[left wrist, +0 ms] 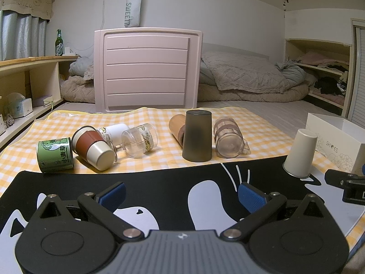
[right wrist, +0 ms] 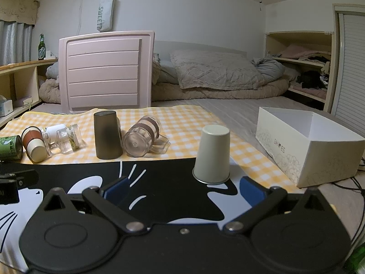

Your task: Flip cup upright

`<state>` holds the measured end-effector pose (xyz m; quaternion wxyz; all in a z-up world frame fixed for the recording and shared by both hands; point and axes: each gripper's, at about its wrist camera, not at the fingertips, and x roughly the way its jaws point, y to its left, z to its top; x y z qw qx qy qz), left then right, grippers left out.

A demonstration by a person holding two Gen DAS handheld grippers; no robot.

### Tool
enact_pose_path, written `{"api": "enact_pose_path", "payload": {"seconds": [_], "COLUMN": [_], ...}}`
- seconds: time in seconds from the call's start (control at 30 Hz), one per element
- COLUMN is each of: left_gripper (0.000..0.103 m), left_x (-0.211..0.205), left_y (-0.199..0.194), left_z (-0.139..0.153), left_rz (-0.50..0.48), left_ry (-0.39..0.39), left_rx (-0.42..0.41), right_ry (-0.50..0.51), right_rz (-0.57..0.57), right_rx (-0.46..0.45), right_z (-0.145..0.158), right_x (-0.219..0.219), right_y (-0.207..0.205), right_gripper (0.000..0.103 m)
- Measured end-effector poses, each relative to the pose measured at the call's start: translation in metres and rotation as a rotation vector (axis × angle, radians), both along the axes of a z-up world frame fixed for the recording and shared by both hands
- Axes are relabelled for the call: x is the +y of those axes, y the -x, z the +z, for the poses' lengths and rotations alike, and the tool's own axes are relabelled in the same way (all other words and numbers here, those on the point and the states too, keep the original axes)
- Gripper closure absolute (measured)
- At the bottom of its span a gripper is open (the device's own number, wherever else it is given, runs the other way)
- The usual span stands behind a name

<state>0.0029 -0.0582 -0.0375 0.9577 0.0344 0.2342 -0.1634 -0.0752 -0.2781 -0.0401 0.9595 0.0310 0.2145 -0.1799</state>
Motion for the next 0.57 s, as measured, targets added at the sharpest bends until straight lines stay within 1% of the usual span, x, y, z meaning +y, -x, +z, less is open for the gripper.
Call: {"api": "enact_pose_path", "payload": {"seconds": [0.57], "left_gripper": [0.000], "left_x": [-0.0034], "left_y": [0.0013], "left_z": [0.0013], "left_rz": [-0.007], "left_ry": [-0.001], "left_rx": [-0.001], "right_ry": [0.000], "right_rz": [0.000], "right_rx": [0.001], "right_z": [-0.0002], "right_x": [-0.0003], "right_y": [0.0001], "right_gripper": [0.000]}}
